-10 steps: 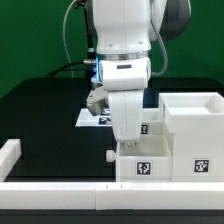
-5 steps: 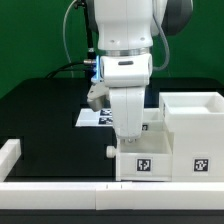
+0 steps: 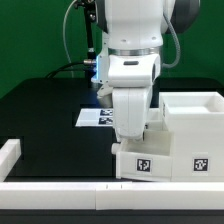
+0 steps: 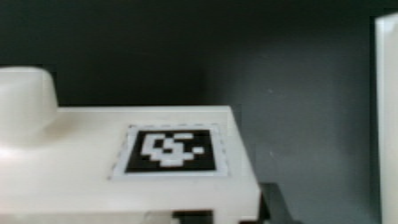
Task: Assemble drawer
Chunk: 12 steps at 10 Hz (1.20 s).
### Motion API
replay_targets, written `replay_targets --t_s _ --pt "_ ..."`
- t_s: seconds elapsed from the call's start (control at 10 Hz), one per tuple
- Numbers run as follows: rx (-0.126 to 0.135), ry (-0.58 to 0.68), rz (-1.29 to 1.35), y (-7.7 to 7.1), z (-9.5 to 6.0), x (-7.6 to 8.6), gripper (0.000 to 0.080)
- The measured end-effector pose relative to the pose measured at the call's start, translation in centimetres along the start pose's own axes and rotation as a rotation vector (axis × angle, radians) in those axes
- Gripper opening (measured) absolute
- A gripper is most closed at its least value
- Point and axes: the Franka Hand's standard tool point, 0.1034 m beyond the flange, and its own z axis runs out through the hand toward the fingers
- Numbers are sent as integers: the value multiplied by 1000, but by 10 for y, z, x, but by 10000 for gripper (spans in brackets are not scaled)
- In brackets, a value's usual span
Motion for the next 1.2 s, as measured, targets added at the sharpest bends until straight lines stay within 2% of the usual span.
replay_targets --t_s 0.2,0.4,0.6,0.8,0.9,1.2 --pt "6 -1 43 -3 4 5 38" --pt "-4 6 69 -2 5 7 38" --pt "-60 29 64 2 6 6 38" --pt "-129 52 -4 5 6 -3 38" --pt "-142 54 -21 6 6 -7 38" --pt "-148 47 -83 9 6 -19 38"
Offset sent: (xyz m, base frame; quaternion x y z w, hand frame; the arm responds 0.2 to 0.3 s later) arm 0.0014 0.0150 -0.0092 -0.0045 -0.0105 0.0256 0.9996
